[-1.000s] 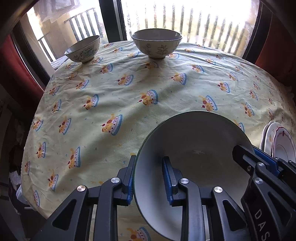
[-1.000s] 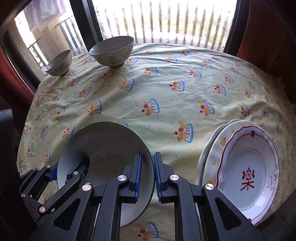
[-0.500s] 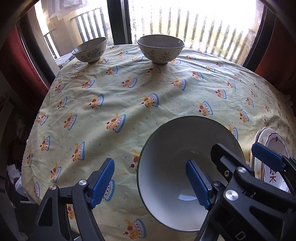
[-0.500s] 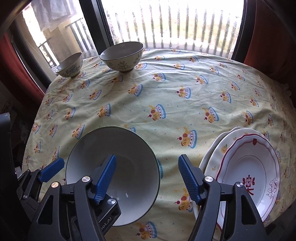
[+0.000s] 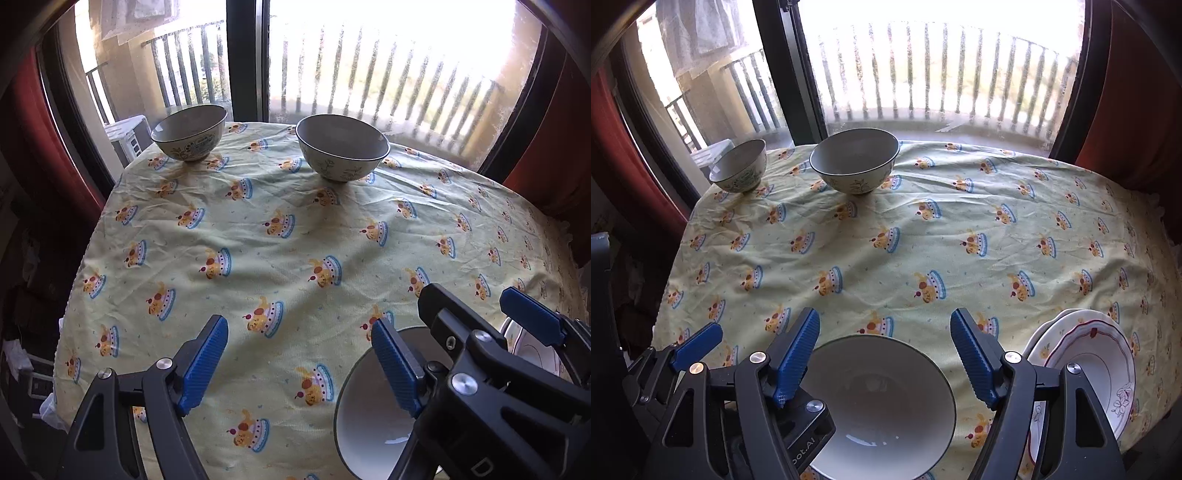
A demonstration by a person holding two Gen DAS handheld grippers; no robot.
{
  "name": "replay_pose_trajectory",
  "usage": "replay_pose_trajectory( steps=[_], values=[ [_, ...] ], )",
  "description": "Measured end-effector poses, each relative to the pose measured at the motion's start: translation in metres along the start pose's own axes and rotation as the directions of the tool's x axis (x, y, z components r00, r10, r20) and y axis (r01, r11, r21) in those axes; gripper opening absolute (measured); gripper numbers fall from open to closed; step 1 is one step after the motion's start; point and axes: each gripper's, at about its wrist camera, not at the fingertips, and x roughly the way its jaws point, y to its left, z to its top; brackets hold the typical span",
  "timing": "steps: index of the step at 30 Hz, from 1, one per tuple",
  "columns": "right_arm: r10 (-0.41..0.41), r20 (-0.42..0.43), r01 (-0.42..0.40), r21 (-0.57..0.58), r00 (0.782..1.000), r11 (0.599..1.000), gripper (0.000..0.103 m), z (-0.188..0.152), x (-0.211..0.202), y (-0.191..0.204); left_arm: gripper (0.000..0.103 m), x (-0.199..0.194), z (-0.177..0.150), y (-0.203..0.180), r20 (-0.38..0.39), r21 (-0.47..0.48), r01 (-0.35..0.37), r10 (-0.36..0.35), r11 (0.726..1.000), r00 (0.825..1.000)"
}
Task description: Organize plates and bowls
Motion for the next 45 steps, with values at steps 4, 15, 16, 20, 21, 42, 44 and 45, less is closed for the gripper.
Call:
replay_pose_trajectory(
  steps=[4,15,16,20,21,42,44,45],
  values=[
    [-0.023,-0.01,0.023,0.018,1.0,1.0,0.077,0.02,0.01,0.024,0.081,0.009,0.024,0.026,-0.005,0.023,0.008,-0.008,1.0,1.0],
    [-0.045,0.027,0.043,0.069,0.999,0.997,0.077,0.085,0.039,0.099,0.081,0.028,0.1,0.098,0.036,0.057,0.016,-0.018,0.998,0.999],
    [-0.052,0.029,0.05,0.067,0.998,0.996,0.077,0.091,0.042,0.106,0.081,0.03,0.106,0.103,0.039,0.052,0.019,-0.021,0.998,0.999],
    [-0.058,0.052,0.054,0.073,0.997,0.996,0.077,0.113,0.05,0.129,0.081,0.04,0.129,0.125,0.055,0.036,0.016,-0.018,0.999,0.998],
    [-0.057,0.056,0.052,0.075,0.997,0.996,0.077,0.118,0.054,0.134,0.081,0.043,0.135,0.13,0.061,0.038,0.012,-0.015,0.999,0.998],
    [-0.096,0.097,0.083,0.132,0.991,0.988,0.073,0.194,0.156,0.203,0.072,0.131,0.224,0.194,0.11,0.068,-0.092,0.084,0.993,0.99],
    [-0.091,0.085,0.079,0.136,0.992,0.988,0.068,0.198,0.168,0.204,0.068,0.142,0.229,0.198,0.101,0.059,-0.092,0.086,0.994,0.991],
    [-0.085,0.08,0.074,0.137,0.993,0.988,0.066,0.2,0.173,0.206,0.067,0.147,0.231,0.2,0.093,0.054,-0.089,0.084,0.995,0.992]
  ],
)
